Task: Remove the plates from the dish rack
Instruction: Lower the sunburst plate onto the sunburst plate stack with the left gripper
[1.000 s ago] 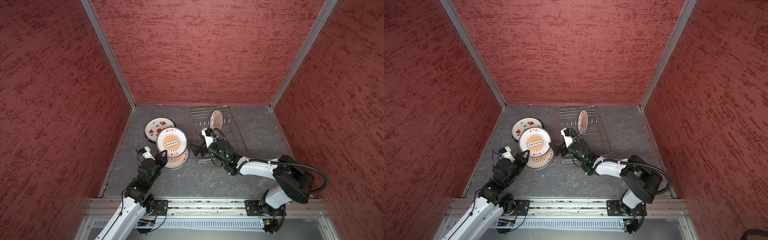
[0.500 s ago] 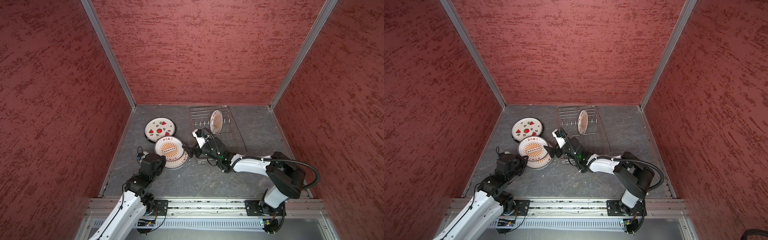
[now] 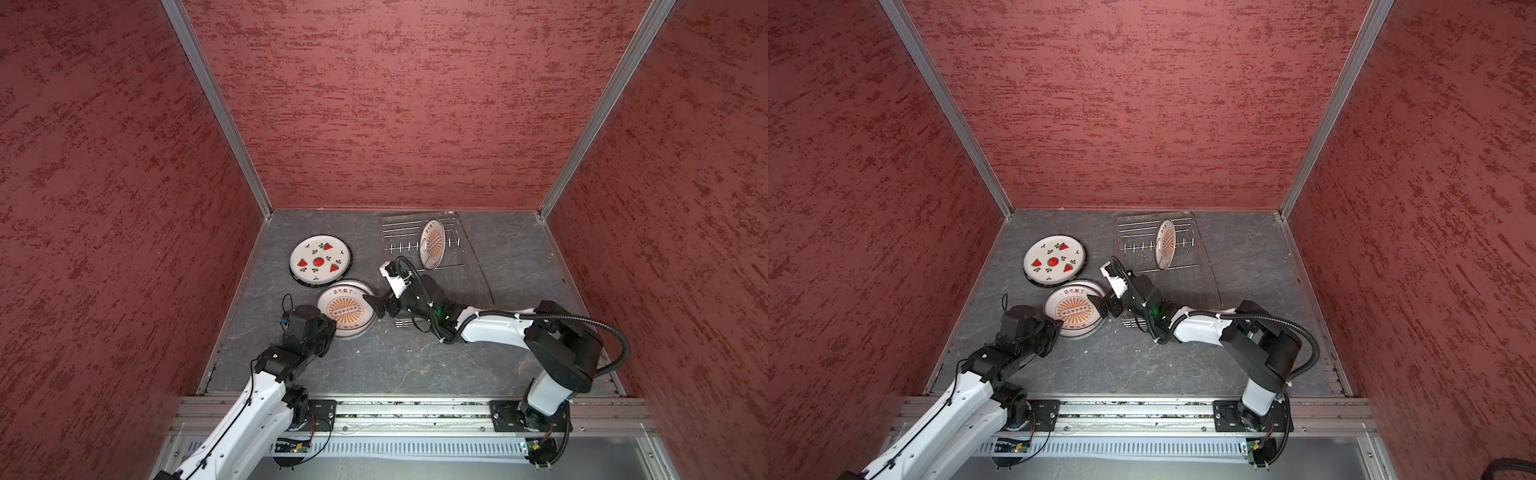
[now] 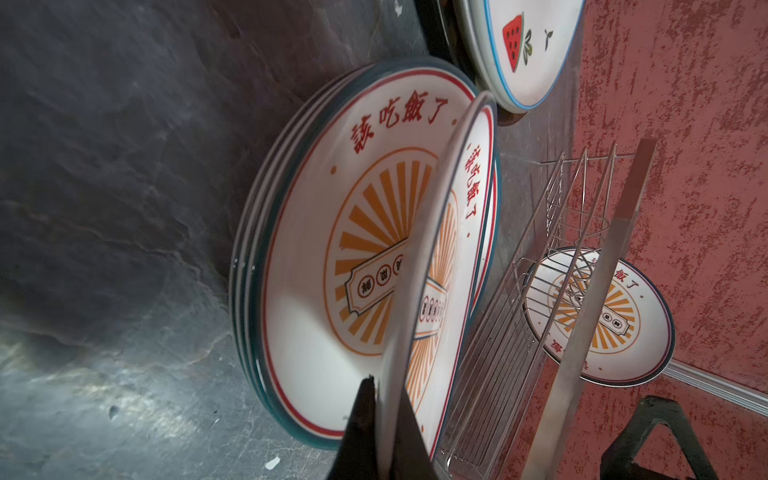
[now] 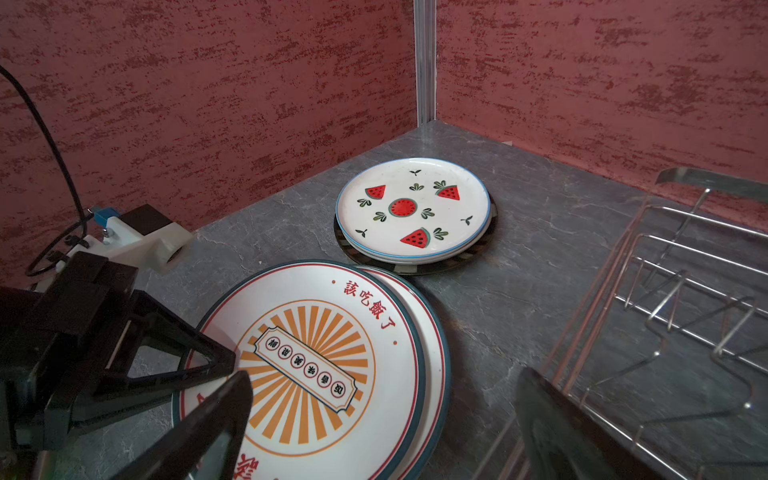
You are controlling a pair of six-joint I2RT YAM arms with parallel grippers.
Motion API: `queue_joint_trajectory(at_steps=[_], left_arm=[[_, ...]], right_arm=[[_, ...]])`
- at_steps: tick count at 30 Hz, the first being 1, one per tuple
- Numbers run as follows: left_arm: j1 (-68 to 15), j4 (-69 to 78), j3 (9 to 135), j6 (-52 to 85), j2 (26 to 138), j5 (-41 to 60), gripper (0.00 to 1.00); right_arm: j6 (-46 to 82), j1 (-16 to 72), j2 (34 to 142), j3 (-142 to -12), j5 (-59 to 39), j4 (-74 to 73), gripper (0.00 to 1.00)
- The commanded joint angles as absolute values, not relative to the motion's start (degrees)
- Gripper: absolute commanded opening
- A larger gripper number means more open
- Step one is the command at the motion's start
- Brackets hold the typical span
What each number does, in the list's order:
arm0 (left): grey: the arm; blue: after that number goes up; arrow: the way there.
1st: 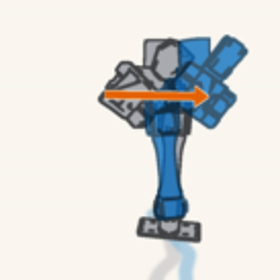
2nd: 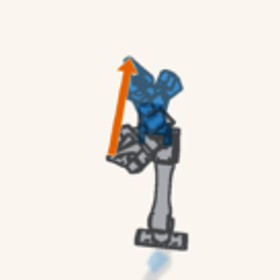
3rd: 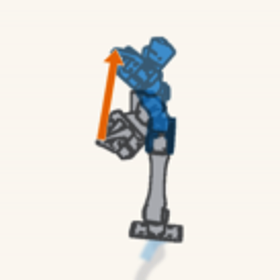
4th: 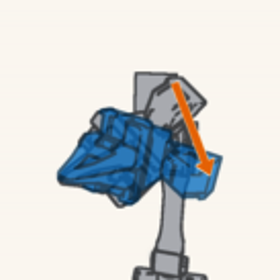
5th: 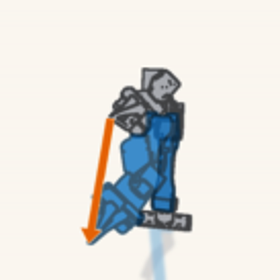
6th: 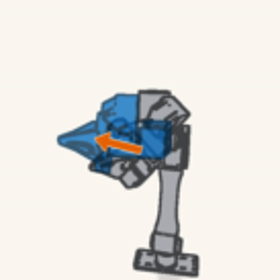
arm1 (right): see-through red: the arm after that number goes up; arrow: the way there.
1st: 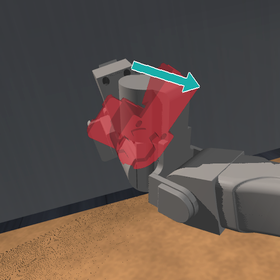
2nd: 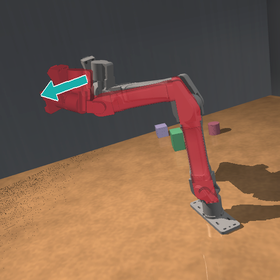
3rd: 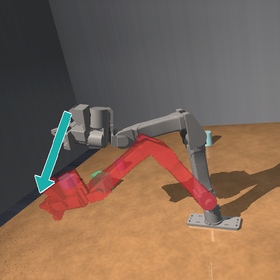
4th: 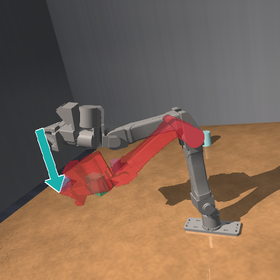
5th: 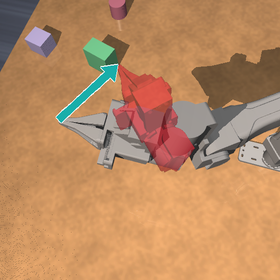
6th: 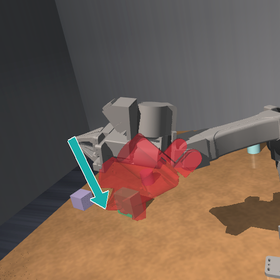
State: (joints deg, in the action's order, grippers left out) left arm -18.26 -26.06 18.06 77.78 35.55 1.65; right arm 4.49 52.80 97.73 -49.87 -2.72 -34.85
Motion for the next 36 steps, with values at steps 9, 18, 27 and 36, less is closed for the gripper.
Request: queue_joint_trajectory(at_steps=[9,18,27,36], left_arm=[[-16.02,-20.76,16.52,80.24,36.11,5.14,0.02],[-15.29,-19.06,14.59,81.20,35.95,6.23,0.29],[-15.22,-19.84,14.62,82.31,35.82,4.10,0.50],[-15.29,-22.06,15.58,82.51,36.39,1.58,0.57]], right_arm=[[2.31,53.26,96.28,-49.54,3.94,-34.73,0.99],[2.16,53.26,95.71,-49.36,3.62,-33.15,0.99],[1.80,53.26,95.10,-48.88,2.75,-33.03,0.99],[1.43,53.26,95.46,-48.94,3.18,-32.86,0.99]])
